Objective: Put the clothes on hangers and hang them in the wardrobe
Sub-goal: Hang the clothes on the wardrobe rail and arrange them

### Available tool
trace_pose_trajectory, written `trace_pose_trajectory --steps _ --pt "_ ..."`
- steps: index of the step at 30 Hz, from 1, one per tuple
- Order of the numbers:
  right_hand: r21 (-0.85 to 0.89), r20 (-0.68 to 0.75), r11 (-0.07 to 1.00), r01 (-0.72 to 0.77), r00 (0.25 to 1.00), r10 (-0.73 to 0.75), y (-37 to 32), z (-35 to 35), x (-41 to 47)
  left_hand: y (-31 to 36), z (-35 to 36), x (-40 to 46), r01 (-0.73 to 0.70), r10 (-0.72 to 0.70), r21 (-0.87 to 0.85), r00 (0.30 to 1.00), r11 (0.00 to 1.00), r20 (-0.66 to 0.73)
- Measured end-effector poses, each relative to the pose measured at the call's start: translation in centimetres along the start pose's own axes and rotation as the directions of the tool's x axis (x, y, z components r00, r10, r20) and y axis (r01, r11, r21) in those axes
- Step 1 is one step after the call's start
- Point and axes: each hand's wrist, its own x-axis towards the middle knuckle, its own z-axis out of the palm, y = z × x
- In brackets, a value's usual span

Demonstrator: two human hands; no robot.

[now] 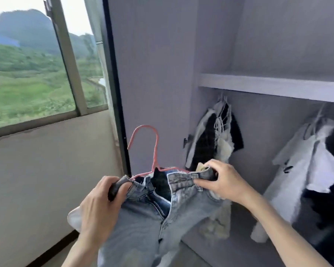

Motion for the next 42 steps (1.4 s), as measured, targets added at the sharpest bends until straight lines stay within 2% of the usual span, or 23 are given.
trace_pose_trajectory --steps 6,10,14,19,21,23,26,27,29,31,35,38,42 --pt "-0.122 -0.058 0.965 -0.230 0.973 0.225 1.4 -3.0 -4.5 1.1 6.1 1.2 -0.054 0.087 -0.182 0.980 0.982 0.176" --pt "-0.063 0.052 0.905 -0.421 0.904 0.424 2.3 -4.7 -6.5 2.7 10.7 2.9 -0.147 0.198 -0.238 0.959 0.960 0.205" --pt "0.084 0.125 0.886 -0.456 0.887 0.445 2.7 -6.5 -7.3 4.5 15.3 5.0 -0.215 0.287 -0.271 0.922 0.938 0.261" --pt "0.183 0.044 0.866 -0.464 0.884 0.465 5.5 -7.5 -7.6 8.4 21.2 7.2 -0.258 0.366 -0.316 0.861 0.913 0.354" --pt "0.199 -0.020 0.855 -0.479 0.870 0.492 7.3 -8.3 -7.6 9.8 23.6 7.8 -0.259 0.406 -0.359 0.804 0.897 0.435" --pt "0.222 -0.049 0.830 -0.512 0.844 0.534 9.6 -9.2 -7.8 11.1 26.1 8.1 -0.299 0.468 -0.375 0.707 0.877 0.530" --pt "0.238 -0.070 0.792 -0.563 0.803 0.592 13.2 -9.9 -8.2 12.8 29.8 7.7 -0.312 0.489 -0.376 0.535 0.872 0.689" --pt "0.249 -0.088 0.782 -0.571 0.791 0.605 14.2 -9.9 -8.2 13.1 31.1 7.5 -0.322 0.498 -0.382 0.504 0.867 0.705" --pt "0.281 -0.131 0.757 -0.589 0.758 0.639 16.1 -9.9 -7.8 13.8 33.1 7.8 -0.347 0.515 -0.384 0.497 0.856 0.699" --pt "0.310 -0.188 0.745 -0.591 0.730 0.657 17.9 -9.8 -6.7 14.7 34.7 9.2 -0.391 0.542 -0.379 0.534 0.839 0.649" --pt "0.407 -0.315 0.714 -0.569 0.647 0.695 20.3 -8.5 -2.5 17.6 36.0 13.6 -0.550 0.672 -0.386 0.610 0.741 0.420" --pt "0.457 -0.375 0.727 -0.513 0.630 0.680 21.4 -7.9 1.5 19.6 36.6 17.4 -0.672 0.739 -0.307 0.603 0.674 0.302" --pt "0.462 -0.453 0.729 -0.505 0.572 0.684 24.1 -8.7 7.2 22.0 37.4 23.5 -0.761 0.784 -0.194 0.589 0.619 0.194"
